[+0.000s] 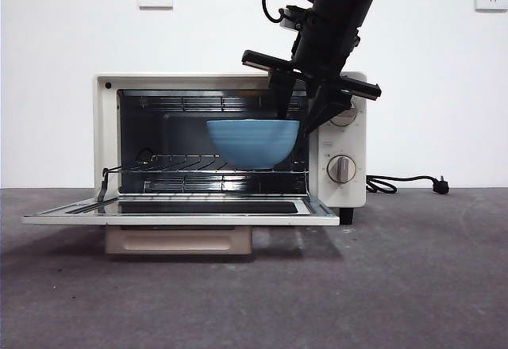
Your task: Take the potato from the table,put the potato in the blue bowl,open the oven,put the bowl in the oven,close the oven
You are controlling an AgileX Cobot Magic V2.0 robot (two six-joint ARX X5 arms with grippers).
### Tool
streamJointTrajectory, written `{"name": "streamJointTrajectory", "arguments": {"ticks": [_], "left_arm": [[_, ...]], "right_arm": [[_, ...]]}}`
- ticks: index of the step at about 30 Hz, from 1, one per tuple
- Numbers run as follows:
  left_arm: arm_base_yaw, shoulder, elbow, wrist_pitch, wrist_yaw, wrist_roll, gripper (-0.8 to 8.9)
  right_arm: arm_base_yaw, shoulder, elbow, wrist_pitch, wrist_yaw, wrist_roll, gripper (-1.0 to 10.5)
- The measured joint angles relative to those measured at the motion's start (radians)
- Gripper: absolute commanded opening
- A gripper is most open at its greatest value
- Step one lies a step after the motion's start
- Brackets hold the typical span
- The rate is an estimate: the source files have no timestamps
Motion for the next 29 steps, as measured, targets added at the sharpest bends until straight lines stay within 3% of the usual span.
{"name": "streamJointTrajectory", "arguments": {"ticks": [14,23,29], "left_arm": [[0.0,0.003,0.0,0.001,-0.001,0.009,-0.08],[0.023,0.067,-0.016,0.107,-0.049,0.021,-0.08],[0.105,0.154,-0.15,0.256,0.055,-0.026,-0.08]], "right_arm": [[0.0,-0.146,0.001,-0.143,-0.01,-0.009,1.7],[0.026,-0.343,0.001,-0.409,-0.074,-0.155,1.7],[0.027,-0.545,0.001,-0.489,-0.108,-0.231,1.7]]}}
